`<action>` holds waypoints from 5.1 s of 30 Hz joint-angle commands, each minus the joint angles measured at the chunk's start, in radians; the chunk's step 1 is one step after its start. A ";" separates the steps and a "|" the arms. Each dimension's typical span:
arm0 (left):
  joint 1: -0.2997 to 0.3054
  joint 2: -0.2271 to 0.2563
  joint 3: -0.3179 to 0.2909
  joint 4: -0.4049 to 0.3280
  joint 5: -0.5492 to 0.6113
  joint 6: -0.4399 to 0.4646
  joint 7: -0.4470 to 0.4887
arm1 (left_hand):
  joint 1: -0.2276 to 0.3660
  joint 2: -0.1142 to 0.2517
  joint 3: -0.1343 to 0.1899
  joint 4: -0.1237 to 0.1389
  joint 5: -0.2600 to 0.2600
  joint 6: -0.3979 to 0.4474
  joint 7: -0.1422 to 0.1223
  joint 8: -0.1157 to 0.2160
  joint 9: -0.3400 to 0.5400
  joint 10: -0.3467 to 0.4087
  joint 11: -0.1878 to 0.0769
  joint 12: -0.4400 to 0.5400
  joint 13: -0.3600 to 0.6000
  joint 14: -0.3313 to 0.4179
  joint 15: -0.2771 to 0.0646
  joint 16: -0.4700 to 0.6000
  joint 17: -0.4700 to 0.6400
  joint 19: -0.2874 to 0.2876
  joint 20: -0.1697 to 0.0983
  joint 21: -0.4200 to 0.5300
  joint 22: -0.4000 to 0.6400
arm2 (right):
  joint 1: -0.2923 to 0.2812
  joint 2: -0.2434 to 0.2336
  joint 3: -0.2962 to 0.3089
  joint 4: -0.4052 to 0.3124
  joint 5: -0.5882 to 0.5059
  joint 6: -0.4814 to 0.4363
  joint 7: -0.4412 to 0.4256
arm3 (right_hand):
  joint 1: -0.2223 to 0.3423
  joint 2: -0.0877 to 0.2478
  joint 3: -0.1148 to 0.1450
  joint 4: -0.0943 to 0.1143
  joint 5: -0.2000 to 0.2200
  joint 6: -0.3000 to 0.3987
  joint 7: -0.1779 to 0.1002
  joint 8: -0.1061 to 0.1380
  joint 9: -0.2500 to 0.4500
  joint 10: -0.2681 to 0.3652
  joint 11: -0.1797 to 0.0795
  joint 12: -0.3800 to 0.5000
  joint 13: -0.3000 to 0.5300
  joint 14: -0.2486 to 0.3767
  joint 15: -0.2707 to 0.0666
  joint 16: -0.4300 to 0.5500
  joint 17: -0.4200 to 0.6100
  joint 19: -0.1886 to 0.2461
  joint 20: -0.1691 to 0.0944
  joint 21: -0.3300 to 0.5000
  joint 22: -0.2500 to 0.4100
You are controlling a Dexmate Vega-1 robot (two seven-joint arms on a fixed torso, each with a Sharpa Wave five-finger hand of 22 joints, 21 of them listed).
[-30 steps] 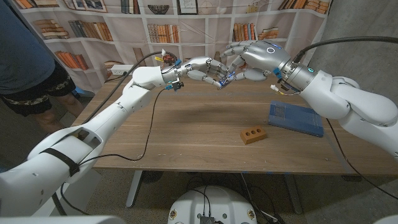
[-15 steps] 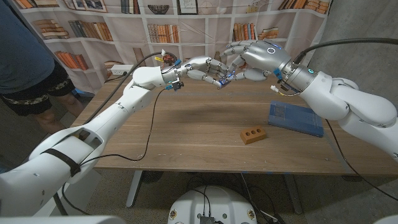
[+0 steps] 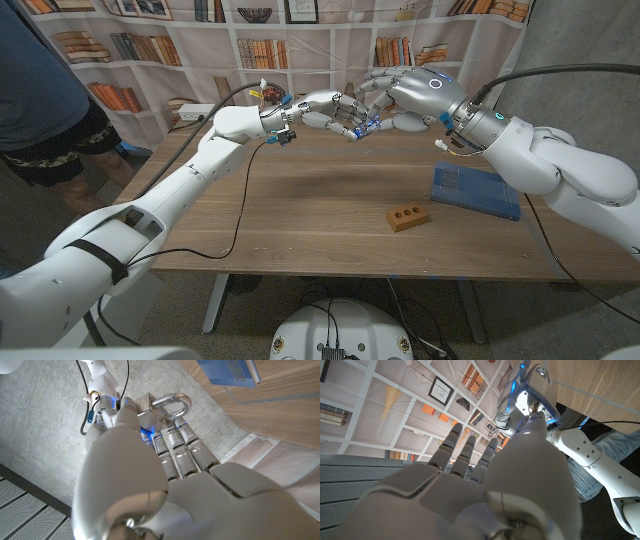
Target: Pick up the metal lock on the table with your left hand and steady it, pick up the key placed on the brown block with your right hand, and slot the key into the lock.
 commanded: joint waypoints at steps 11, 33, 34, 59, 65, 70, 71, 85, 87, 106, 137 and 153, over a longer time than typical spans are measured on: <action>0.010 0.011 0.001 -0.027 0.005 0.010 0.008 | -0.014 0.015 0.004 0.002 0.002 0.006 0.000 0.006 0.004 0.007 0.000 0.004 0.001 0.004 -0.083 0.004 0.002 0.007 -0.019 0.004 0.002 | 0.006 0.017 -0.008 0.015 0.072 -0.025 0.031 | 0.013 0.007 -0.013 -0.003 -0.004 0.019 0.002 -0.003 -0.006 0.018 0.001 0.010 0.003 0.012 -0.119 0.003 0.001 0.007 -0.008 0.006 0.005; 0.009 0.013 0.002 -0.041 0.011 0.010 0.018 | -0.016 0.014 0.006 0.004 0.002 0.005 -0.002 0.006 0.004 0.008 -0.002 0.004 0.001 0.004 -0.084 0.005 0.002 0.008 -0.019 0.004 0.002 | -0.051 0.001 0.029 0.000 0.065 -0.039 0.031 | 0.011 -0.001 -0.029 -0.002 -0.003 -0.058 0.001 -0.057 -0.027 0.013 0.005 -0.001 -0.001 0.022 -0.076 0.003 0.004 0.027 0.049 0.012 0.005; 0.008 0.012 0.002 -0.041 0.011 0.009 0.018 | -0.017 0.013 0.006 0.004 0.002 0.006 -0.002 0.006 0.004 0.008 -0.002 0.004 0.001 0.004 -0.084 0.005 0.002 0.008 -0.019 0.004 0.002 | -0.051 0.000 0.030 -0.001 0.065 -0.041 0.035 | 0.009 -0.003 -0.030 -0.002 -0.002 -0.069 0.000 -0.062 -0.028 0.008 0.005 -0.003 -0.002 0.020 -0.069 0.002 0.004 0.027 0.052 0.012 0.005; 0.019 0.011 0.004 -0.050 0.009 0.009 0.027 | -0.021 0.014 0.007 0.006 0.002 0.008 -0.001 0.006 0.004 0.007 0.003 0.003 0.001 0.005 -0.081 0.005 0.002 0.009 -0.018 0.004 0.002 | -0.108 0.009 0.080 -0.033 0.034 -0.051 0.044 | -0.042 -0.029 -0.053 0.016 0.026 -0.287 0.001 -0.108 -0.038 -0.057 0.009 -0.010 -0.002 -0.005 -0.047 -0.002 0.005 0.032 0.085 0.008 0.004; 0.023 0.018 0.005 -0.065 0.012 0.015 0.030 | -0.021 0.014 0.008 0.007 0.002 0.008 0.001 0.006 0.004 0.009 0.002 0.004 0.001 0.009 -0.084 0.006 0.002 0.010 -0.018 0.005 0.002 | -0.122 0.018 0.089 -0.041 0.024 -0.052 0.043 | -0.052 -0.031 -0.056 0.021 0.030 -0.316 0.002 -0.108 -0.038 -0.061 0.010 -0.008 -0.002 -0.005 -0.043 -0.002 0.005 0.035 0.088 0.008 0.004; 0.027 0.027 0.005 -0.080 0.014 0.022 0.032 | -0.022 0.013 0.007 0.007 0.002 0.008 0.000 0.006 0.004 0.008 0.003 0.004 0.001 0.005 -0.082 0.005 0.002 0.011 -0.018 0.005 0.002 | -0.128 0.026 0.091 -0.048 0.012 -0.055 0.043 | -0.082 -0.041 -0.062 0.031 0.041 -0.426 0.003 -0.115 -0.040 -0.079 0.019 -0.008 -0.001 -0.010 -0.033 -0.003 0.005 0.039 0.093 0.007 0.004; 0.028 0.028 0.005 -0.082 0.015 0.023 0.033 | -0.022 0.012 0.007 0.007 0.002 0.008 0.000 0.006 0.004 0.007 0.002 0.003 0.001 0.005 -0.082 0.004 0.002 0.011 -0.018 0.005 0.002 | -0.129 0.027 0.091 -0.049 0.010 -0.055 0.042 | -0.084 -0.043 -0.063 0.032 0.043 -0.441 0.004 -0.116 -0.040 -0.081 0.023 -0.007 -0.001 -0.010 -0.033 -0.004 0.005 0.039 0.094 0.007 0.004; 0.034 0.041 0.005 -0.106 0.019 0.035 0.039 | -0.024 0.013 0.009 0.008 0.002 0.004 0.001 0.004 0.004 0.007 0.003 0.003 0.001 0.005 -0.081 0.005 0.002 0.010 -0.017 0.004 0.002 | -0.159 0.051 0.128 -0.070 -0.009 -0.040 0.017 | -0.110 -0.050 -0.065 0.040 0.054 -0.537 0.003 -0.111 -0.039 -0.082 0.046 0.001 0.000 -0.008 -0.026 -0.002 0.003 0.052 0.103 0.010 0.003; 0.033 0.041 0.006 -0.106 0.020 0.037 0.041 | -0.024 0.013 0.009 0.008 0.002 0.004 0.002 0.004 0.004 0.007 0.003 0.003 0.001 0.005 -0.081 0.005 0.002 0.010 -0.017 0.004 0.002 | -0.165 0.055 0.140 -0.076 -0.010 -0.035 0.016 | -0.113 -0.050 -0.065 0.041 0.055 -0.533 0.002 -0.106 -0.038 -0.075 0.045 0.004 0.000 -0.005 -0.029 -0.001 0.003 0.055 0.104 0.011 0.003; 0.022 0.019 0.014 -0.075 0.015 0.027 0.026 | -0.025 0.012 0.010 0.009 0.002 0.003 0.002 0.004 0.004 0.006 0.005 0.003 0.001 0.004 -0.075 0.004 0.002 0.009 -0.015 0.004 0.002 | -0.172 0.095 0.182 -0.094 -0.026 0.000 0.039 | -0.066 -0.032 -0.036 0.013 0.074 -0.289 0.002 0.020 0.012 -0.029 0.034 0.022 -0.002 0.034 -0.043 -0.001 -0.003 0.118 0.096 0.023 0.002; 0.022 0.018 0.012 -0.066 0.015 0.026 0.027 | -0.025 0.013 0.013 0.009 0.002 0.002 0.003 0.004 0.004 0.003 0.006 0.003 0.001 0.000 -0.074 0.003 0.002 0.009 -0.011 0.003 0.002 | -0.134 0.104 0.143 -0.066 -0.033 0.018 0.034 | -0.043 -0.026 -0.025 -0.001 0.074 -0.177 0.000 0.086 0.045 -0.002 0.016 0.025 -0.002 0.048 -0.067 -0.004 -0.001 0.122 0.086 0.018 0.003; 0.024 0.020 0.008 -0.064 0.013 0.023 0.027 | -0.025 0.015 0.016 0.010 0.002 0.000 0.005 0.003 0.004 0.002 0.008 0.002 0.001 -0.002 -0.068 0.004 0.002 0.008 -0.006 0.003 0.002 | -0.102 0.090 0.117 -0.059 -0.033 0.015 0.033 | -0.029 -0.013 -0.016 -0.007 0.073 -0.140 0.000 0.109 0.058 0.011 0.013 0.028 -0.002 0.056 -0.080 -0.002 0.001 0.127 0.085 0.018 0.004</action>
